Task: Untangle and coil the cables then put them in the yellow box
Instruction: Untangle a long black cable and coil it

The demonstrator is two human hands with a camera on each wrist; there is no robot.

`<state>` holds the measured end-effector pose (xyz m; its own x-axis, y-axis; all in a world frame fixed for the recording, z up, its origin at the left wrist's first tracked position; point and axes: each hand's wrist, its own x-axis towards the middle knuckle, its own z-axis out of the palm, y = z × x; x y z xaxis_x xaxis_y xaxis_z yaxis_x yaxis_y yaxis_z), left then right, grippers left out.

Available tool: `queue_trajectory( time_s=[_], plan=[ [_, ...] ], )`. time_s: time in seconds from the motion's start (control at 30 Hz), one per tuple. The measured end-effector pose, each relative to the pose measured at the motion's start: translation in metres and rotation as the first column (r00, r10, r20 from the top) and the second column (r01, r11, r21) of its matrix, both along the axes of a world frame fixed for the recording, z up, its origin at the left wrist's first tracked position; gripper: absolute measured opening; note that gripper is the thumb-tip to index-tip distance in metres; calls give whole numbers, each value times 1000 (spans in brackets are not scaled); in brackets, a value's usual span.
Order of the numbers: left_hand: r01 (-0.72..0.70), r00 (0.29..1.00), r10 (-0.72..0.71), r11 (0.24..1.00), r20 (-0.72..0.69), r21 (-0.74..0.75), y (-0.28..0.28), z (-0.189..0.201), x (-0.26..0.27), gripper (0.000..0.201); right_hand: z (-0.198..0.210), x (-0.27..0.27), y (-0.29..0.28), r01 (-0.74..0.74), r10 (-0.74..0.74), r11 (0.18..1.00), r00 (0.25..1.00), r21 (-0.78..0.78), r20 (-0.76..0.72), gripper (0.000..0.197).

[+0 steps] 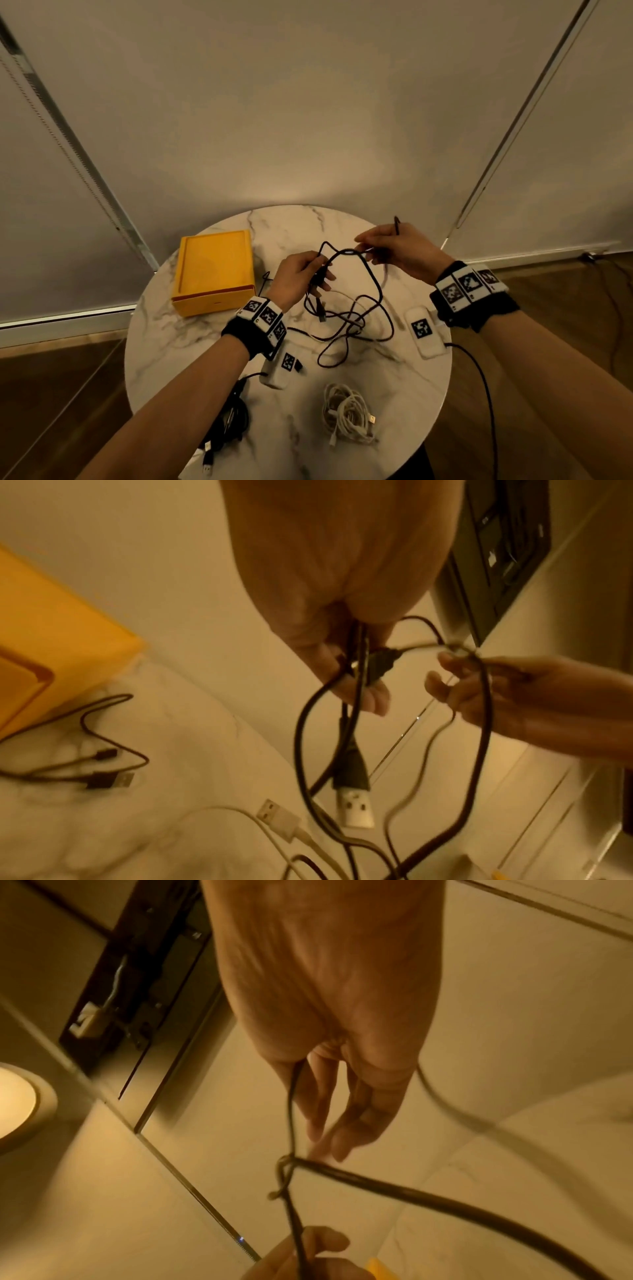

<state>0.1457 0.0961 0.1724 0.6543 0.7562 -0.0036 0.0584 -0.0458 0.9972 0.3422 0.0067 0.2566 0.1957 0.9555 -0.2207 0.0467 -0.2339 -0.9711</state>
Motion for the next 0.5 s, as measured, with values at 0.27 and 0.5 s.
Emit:
queue_trajectory(
  time_s=[0.27,0.5],
  plan=[
    [-124,968,208,883,-140,452,17,-16,-13,25,3,17,12,177,-146,979,958,-104,248,30],
    [-130,968,193,934,-162,332,31,12,-8,20,19,25,25,280,-280,960,955,19,101,34]
  ],
)
